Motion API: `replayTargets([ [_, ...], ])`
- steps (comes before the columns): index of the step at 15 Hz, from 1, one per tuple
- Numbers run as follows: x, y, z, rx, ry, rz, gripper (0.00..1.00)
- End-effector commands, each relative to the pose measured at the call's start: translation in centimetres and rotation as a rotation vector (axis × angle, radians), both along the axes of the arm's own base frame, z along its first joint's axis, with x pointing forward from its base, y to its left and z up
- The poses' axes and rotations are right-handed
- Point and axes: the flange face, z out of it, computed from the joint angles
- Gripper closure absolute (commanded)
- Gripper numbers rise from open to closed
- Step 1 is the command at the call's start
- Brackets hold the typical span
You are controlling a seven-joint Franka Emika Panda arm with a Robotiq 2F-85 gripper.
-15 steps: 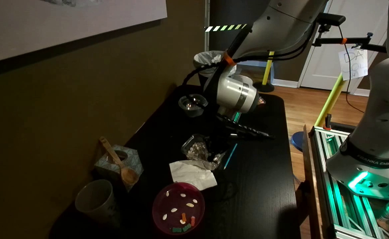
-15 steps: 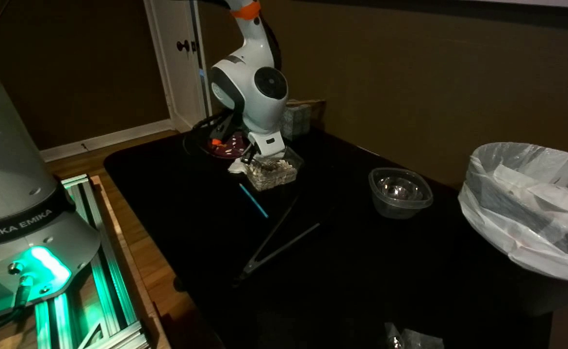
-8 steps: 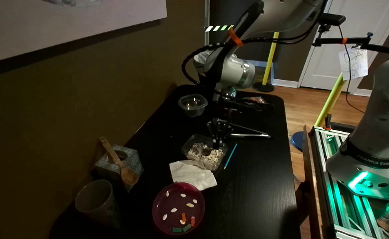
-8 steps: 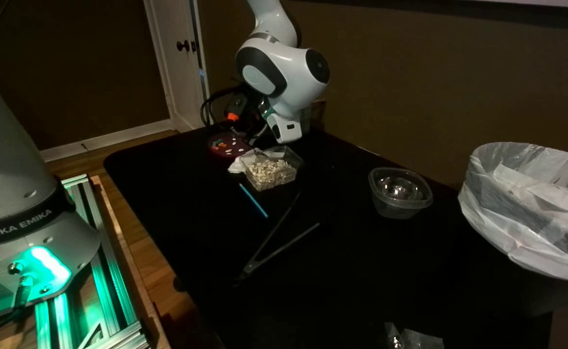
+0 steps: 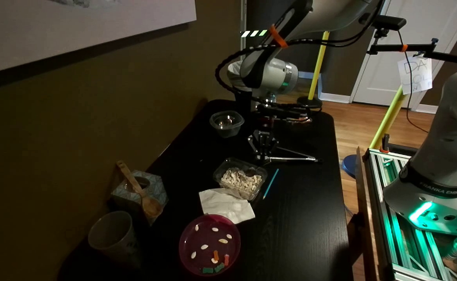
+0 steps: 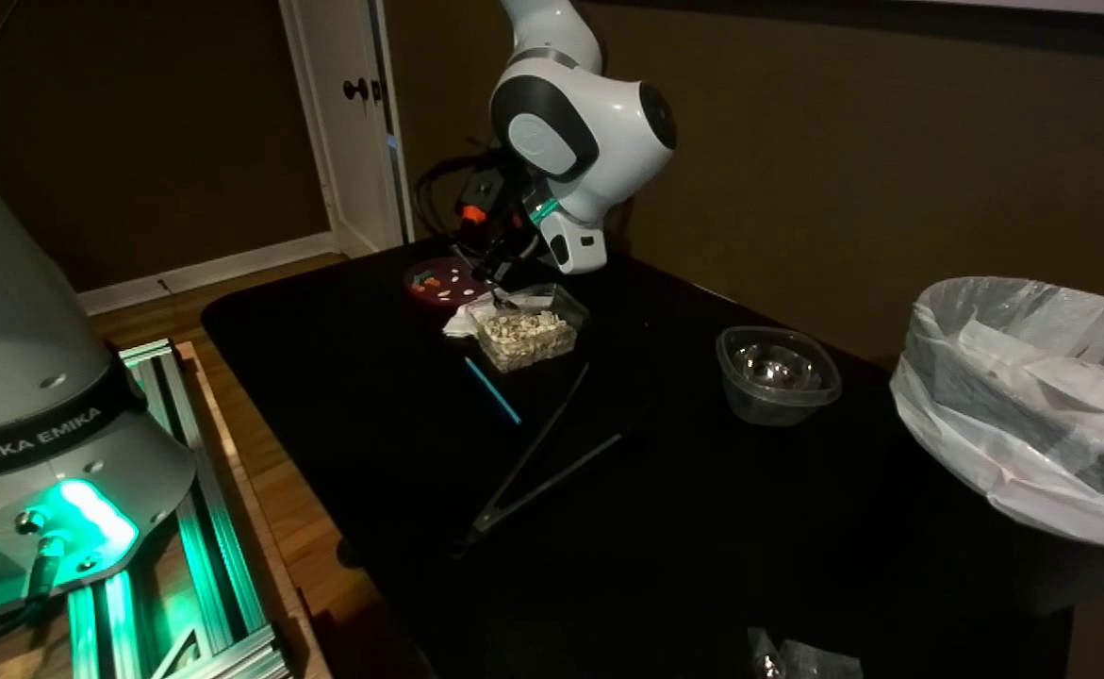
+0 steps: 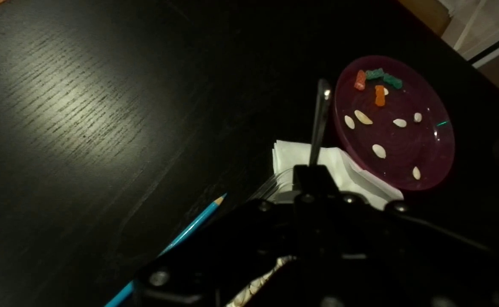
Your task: Use the tea spoon to move the contents of the square bowl into the empty bowl on the right
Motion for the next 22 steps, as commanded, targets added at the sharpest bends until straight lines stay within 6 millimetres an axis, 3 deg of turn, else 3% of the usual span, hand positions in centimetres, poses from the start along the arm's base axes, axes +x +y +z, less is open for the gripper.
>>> replayTargets([
  [1, 0.4, 0.0, -0.5, 0.041, 0.061, 0.032, 0.99],
  [5, 2.0, -0.7, 0.7, 0.201, 0.188, 0.091, 0.99],
  [8, 4.9, -2.6, 1.9, 0.219, 0.220, 0.049, 0.99],
  [9, 2.9, -1.3, 2.1, 0.230, 0.183, 0.062, 0.99],
  [16, 3.5, -2.2, 1.1, 0.224, 0.251, 0.115, 0.99],
  [22, 2.9, -2.9, -2.2, 0.194, 0.321, 0.104, 0.99],
])
